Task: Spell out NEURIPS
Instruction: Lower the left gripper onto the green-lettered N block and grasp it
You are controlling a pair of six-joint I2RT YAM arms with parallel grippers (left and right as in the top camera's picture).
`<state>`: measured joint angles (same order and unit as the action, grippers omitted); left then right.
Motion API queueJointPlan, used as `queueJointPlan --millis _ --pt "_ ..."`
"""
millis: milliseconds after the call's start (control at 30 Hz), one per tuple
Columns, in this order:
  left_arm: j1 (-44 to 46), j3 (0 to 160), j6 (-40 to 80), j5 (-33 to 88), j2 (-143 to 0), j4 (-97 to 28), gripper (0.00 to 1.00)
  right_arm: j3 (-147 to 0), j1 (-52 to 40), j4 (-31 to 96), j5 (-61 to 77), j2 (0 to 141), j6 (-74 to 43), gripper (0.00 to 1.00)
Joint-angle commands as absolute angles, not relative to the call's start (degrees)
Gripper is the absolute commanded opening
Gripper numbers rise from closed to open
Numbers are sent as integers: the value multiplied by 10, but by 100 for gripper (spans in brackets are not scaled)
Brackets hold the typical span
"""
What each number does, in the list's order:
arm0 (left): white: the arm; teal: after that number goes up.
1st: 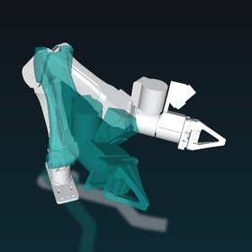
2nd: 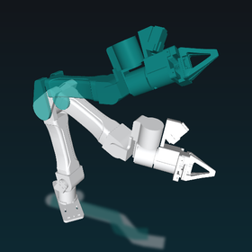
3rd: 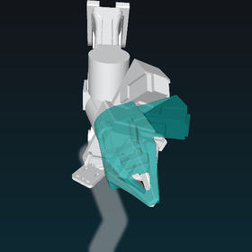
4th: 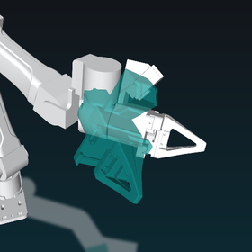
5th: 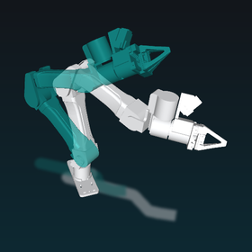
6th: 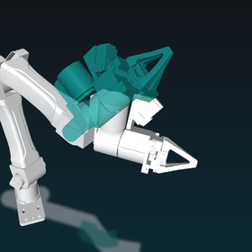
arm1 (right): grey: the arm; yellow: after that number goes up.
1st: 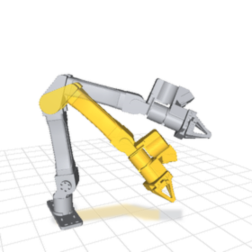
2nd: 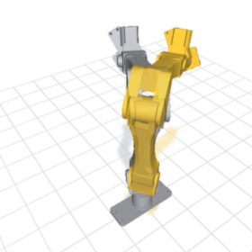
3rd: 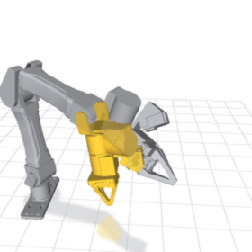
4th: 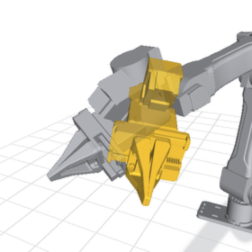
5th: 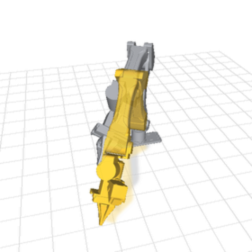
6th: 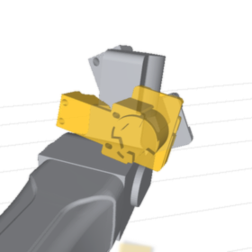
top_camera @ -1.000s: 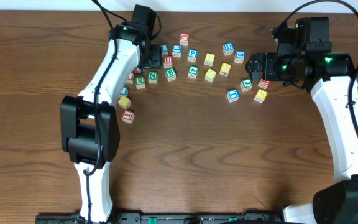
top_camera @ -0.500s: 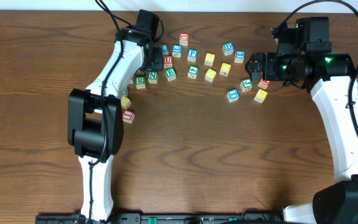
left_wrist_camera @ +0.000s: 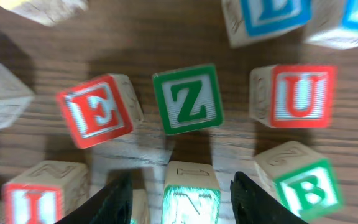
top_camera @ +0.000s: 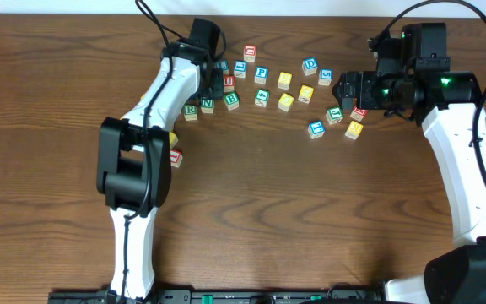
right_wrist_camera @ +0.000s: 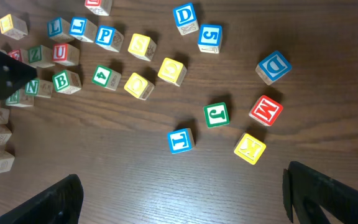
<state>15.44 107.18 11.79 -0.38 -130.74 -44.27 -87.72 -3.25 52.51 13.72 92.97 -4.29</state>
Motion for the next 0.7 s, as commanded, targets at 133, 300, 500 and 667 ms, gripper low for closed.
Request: queueJointPlan --millis 133,300,500,667 --pt "162 1062 115 -11 -1334 -442 50 -891 -31 525 139 929 -49 99" --pt "162 1060 115 -11 -1334 -449 45 -891 -31 525 139 929 -49 99" --pt "162 1059 115 -11 -1334 -443 41 -891 -31 526 139 929 -49 99" --pt "162 1059 115 -11 -1333 -440 34 -891 -31 525 139 929 -49 99"
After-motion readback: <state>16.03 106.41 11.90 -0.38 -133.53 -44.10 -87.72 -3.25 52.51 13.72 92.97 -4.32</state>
